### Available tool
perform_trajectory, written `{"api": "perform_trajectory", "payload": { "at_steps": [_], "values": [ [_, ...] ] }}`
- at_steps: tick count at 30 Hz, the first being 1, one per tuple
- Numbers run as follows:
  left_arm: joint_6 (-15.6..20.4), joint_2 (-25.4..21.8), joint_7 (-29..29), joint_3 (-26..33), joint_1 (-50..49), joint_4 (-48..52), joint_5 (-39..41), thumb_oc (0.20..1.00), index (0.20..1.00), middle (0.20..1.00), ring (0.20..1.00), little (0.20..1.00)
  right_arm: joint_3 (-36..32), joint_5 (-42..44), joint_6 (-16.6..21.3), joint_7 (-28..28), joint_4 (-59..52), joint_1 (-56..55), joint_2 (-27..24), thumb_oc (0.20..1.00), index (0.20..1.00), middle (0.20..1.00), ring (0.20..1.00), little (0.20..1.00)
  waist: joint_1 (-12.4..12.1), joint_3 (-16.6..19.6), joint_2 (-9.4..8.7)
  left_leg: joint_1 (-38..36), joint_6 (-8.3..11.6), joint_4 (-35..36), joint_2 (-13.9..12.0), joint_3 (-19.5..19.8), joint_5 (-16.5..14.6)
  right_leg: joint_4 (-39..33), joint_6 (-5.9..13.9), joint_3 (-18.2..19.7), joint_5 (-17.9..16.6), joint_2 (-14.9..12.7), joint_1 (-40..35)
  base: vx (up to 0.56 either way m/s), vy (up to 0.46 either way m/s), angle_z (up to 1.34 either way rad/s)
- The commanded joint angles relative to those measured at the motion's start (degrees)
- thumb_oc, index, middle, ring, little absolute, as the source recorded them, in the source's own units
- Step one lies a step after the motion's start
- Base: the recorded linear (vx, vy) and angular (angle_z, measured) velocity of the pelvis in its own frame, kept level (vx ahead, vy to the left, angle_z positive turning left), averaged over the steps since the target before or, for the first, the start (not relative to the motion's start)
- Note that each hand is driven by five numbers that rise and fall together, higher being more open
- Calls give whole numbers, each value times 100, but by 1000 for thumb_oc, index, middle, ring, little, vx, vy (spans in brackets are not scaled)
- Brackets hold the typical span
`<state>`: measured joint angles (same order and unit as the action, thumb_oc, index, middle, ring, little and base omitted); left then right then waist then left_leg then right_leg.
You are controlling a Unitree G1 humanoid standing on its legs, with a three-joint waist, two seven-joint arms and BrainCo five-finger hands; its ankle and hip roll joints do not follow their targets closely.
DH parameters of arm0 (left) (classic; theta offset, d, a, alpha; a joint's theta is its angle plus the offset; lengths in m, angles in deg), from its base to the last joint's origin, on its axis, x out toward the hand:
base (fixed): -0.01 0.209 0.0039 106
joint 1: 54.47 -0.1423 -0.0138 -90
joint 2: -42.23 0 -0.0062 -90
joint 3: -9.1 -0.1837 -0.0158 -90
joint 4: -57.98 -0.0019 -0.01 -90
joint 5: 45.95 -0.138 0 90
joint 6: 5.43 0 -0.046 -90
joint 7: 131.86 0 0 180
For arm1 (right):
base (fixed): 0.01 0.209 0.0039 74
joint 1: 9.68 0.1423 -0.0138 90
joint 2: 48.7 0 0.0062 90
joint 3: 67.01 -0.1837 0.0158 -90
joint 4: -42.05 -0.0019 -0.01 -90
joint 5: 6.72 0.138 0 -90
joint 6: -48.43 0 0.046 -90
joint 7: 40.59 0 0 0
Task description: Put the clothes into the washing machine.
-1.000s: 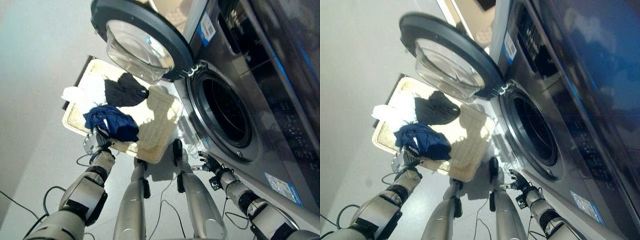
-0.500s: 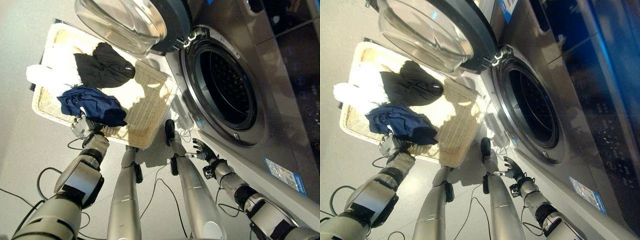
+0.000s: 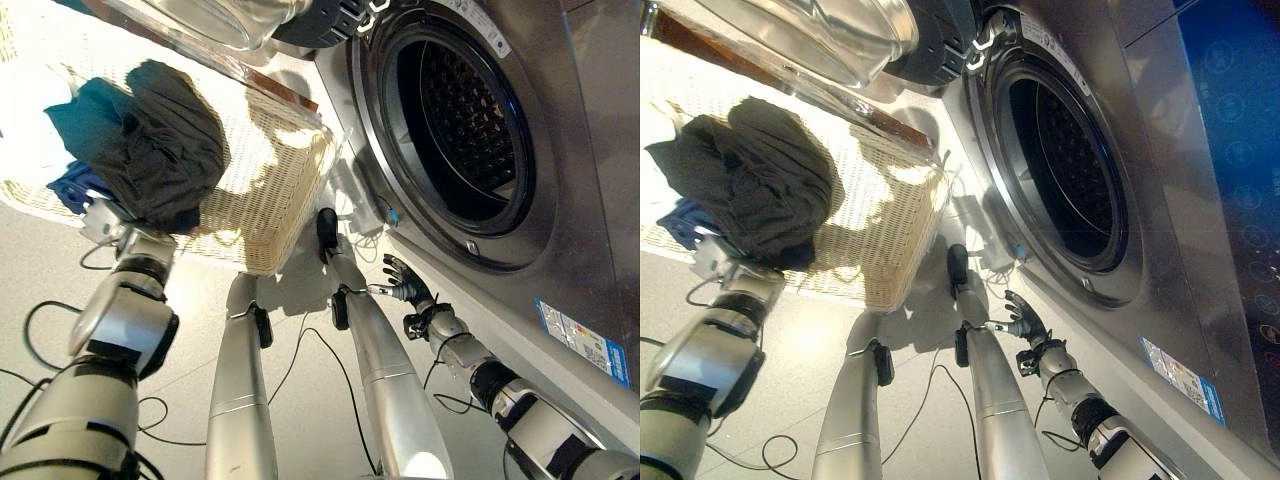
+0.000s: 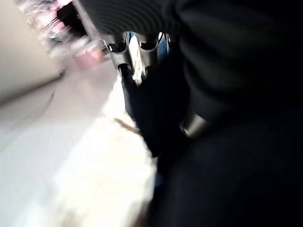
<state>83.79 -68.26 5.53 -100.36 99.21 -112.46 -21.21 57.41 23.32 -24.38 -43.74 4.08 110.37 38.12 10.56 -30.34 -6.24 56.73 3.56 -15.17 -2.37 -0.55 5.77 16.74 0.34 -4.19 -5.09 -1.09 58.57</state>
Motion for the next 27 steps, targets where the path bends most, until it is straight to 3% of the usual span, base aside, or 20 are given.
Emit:
{"api": "perform_trajectory", "payload": {
  "at_steps": [1, 2, 3, 4, 5, 7, 10, 12, 13, 14, 15, 22, 27],
  "values": [
    [1639, 699, 603, 464, -378, 766, 1184, 200, 200, 200, 200, 200, 98, 77, 313, -11, -356, -499, 265, 1000, 1000, 1000, 1000, 1000, 5, 54, -734, 13, -127, -737, 500, -46, -696, -818, 423, 125, -788, 106, -191, -21, -104, 6],
    [1654, 708, 579, 472, -396, 806, 1164, 200, 200, 200, 200, 200, 98, 74, 313, -11, -362, -510, 264, 1000, 1000, 1000, 1000, 1000, 2, 54, -732, 3, -127, -734, 502, -43, -697, -816, 422, 125, -786, 108, -201, -27, -137, 7],
    [1904, 752, 277, 455, -471, 1075, 829, 200, 200, 200, 200, 200, 100, 82, 333, 7, -398, -586, 264, 1000, 1000, 1000, 1000, 1000, -24, 54, -725, -66, -127, -721, 511, -26, -692, -783, 414, 133, -764, 129, -261, -23, -83, 10],
    [2006, 763, 13, 412, -506, 1290, 554, 382, 382, 382, 382, 382, 95, 82, 338, 26, -443, -637, 240, 1000, 1000, 1000, 1000, 1000, -39, 54, -714, -134, -126, -696, 517, -18, -681, -762, 409, 143, -747, 143, -316, -39, -110, 17],
    [2064, 782, -392, 321, -560, 1567, 22, 768, 768, 768, 768, 768, 65, 55, 325, 43, -488, -703, 213, 1000, 1000, 1000, 1000, 1000, -66, 54, -682, -264, -131, -647, 533, -7, -659, -742, 399, 145, -723, 147, -420, -31, -65, 16],
    [2021, 788, -705, 243, -602, 1853, -404, 1000, 1000, 1000, 1000, 1000, 41, 25, 349, 60, -506, -776, 181, 1000, 1000, 1000, 1000, 1000, -97, 54, -642, -399, -137, -581, 554, 0, -633, -740, 393, 147, -712, 146, -524, -27, -42, 16],
    [1945, 756, -941, 132, -685, 2174, -836, 1000, 1000, 1000, 1000, 1000, -11, -12, 340, 102, -518, -840, 131, 1000, 1000, 1000, 1000, 1000, -151, 54, -586, -596, -138, -477, 566, -1, -593, -757, 389, 140, -695, 135, -691, -37, -39, 22],
    [1771, 762, -1149, 37, -896, 2618, -1458, 683, 683, 683, 683, 683, -99, -140, 283, 126, -458, -887, 104, 1000, 1000, 1000, 1000, 1000, -271, 54, -480, -942, -141, -327, 598, 22, -532, -762, 367, 116, -636, 132, -1030, -65, -46, 6],
    [1771, 742, -1131, -2, -941, 2700, -1518, 482, 482, 482, 482, 482, -118, -142, 267, 128, -422, -881, 99, 1000, 1000, 1000, 1000, 1000, -309, 54, -446, -1034, -138, -274, 601, 30, -508, -766, 359, 104, -617, 128, -1128, -35, -18, -1],
    [1771, 742, -1131, -2, -941, 2700, -1518, 482, 482, 482, 482, 482, -118, -142, 267, 128, -422, -881, 99, 1000, 1000, 1000, 1000, 1000, -309, 54, -446, -1034, -138, -274, 601, 30, -508, -766, 359, 104, -617, 128, -1128, -60, -12, -9],
    [1799, 741, -941, -20, -1110, 2871, -1659, 200, 200, 200, 200, 200, -210, -195, 231, 167, -289, -866, 89, 1000, 1000, 1000, 1000, 1000, -403, 54, -345, -1309, -127, -93, 605, 56, -447, -791, 349, 97, -554, 118, -1389, -49, -5, -10],
    [2002, 853, -179, -23, -1599, 3126, -1462, 200, 200, 200, 200, 200, -491, -597, -17, 253, 183, -707, 89, 1000, 1000, 1000, 1000, 1000, -652, 54, -62, -2130, -104, 365, 602, 112, -289, -933, 323, 6, -375, 36, -2162, -58, 9, -1],
    [2241, 1009, 147, 92, -1966, 3246, -1154, 200, 200, 200, 200, 200, -600, -806, -117, 296, 376, -721, 71, 1000, 1000, 1000, 1000, 1000, -771, 54, 42, -2613, -103, 571, 592, 106, -266, -1022, 319, -74, -274, -2, -2628, -26, 25, 8]
  ]
}}
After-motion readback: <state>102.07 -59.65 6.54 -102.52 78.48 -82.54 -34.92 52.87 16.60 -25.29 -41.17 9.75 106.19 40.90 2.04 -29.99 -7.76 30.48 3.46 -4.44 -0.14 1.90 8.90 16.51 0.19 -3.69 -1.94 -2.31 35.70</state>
